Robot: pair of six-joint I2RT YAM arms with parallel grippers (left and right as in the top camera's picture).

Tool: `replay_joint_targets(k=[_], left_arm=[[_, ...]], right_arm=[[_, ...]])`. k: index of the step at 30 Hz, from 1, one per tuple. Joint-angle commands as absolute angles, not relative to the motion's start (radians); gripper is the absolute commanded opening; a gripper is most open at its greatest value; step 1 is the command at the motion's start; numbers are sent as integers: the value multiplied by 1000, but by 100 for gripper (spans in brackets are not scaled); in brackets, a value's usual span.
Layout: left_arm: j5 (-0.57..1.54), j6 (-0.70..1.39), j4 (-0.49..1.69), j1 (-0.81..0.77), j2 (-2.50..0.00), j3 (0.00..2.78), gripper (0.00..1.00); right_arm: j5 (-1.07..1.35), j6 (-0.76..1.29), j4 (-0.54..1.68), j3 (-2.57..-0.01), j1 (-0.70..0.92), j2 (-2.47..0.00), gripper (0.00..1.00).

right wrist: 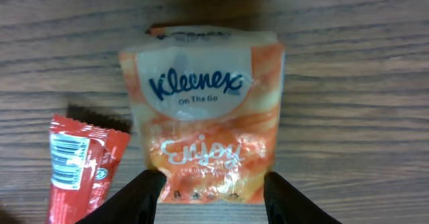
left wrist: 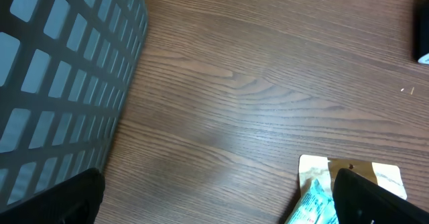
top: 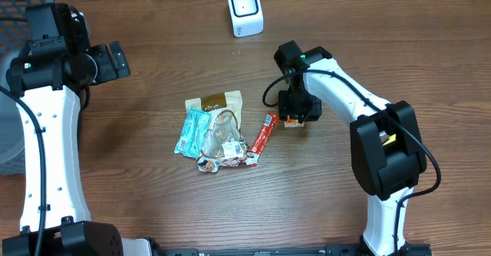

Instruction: Scan the item barcode

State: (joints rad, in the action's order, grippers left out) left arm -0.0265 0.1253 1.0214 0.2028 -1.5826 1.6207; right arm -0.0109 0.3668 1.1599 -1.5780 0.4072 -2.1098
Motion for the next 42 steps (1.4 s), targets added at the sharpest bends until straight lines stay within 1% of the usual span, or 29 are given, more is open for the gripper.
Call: replay_joint_targets(k=[1, 9, 16, 20, 21, 24, 26, 29, 33, 34, 38, 40, 42], left_arm=[[-18, 138, 1020, 196, -1589, 1631, 100], [-18, 138, 1020, 196, -1589, 1631, 99], [-18, 138, 1020, 196, -1589, 1631, 100], [-18, 138, 1020, 196, -1589, 1631, 100], [-18, 138, 1020, 196, -1589, 1631, 100], [-18, 138, 1020, 196, -1589, 1631, 100], [-18, 138, 1020, 196, -1589, 1631, 100], [-18, 138, 1020, 196, -1589, 1631, 100], [-18, 138, 1020, 196, -1589, 1631, 100], [-18, 138, 1020, 196, -1589, 1631, 100], [-18, 138, 1020, 196, -1589, 1631, 100], [-18, 138, 1020, 196, -1589, 1631, 100], [-18, 138, 1020, 196, -1589, 1631, 100]], right_arm=[[-6, 375, 1153, -1560, 405, -2110, 52], [-6, 366, 1153, -1569, 405, -2109, 53], [-7, 358, 1285, -1726, 373, -2109, 56], [-6, 359, 1339, -1769, 343, -2109, 67], [-6, 360, 1347, -1768, 336, -2109, 67], [-6, 359, 1353, -1747, 317, -2110, 65], [-6, 359, 1348, -1721, 305, -2110, 57], [4, 339, 1332, -1691, 300, -2110, 50], [94, 221, 1307, -1668, 297, -2110, 47], [109, 201, 1306, -1668, 292, -2110, 44], [128, 200, 1290, -1668, 258, -2110, 43], [184, 174, 1278, -1668, 233, -2110, 40], [267, 110, 1277, -1668, 204, -2110, 40]])
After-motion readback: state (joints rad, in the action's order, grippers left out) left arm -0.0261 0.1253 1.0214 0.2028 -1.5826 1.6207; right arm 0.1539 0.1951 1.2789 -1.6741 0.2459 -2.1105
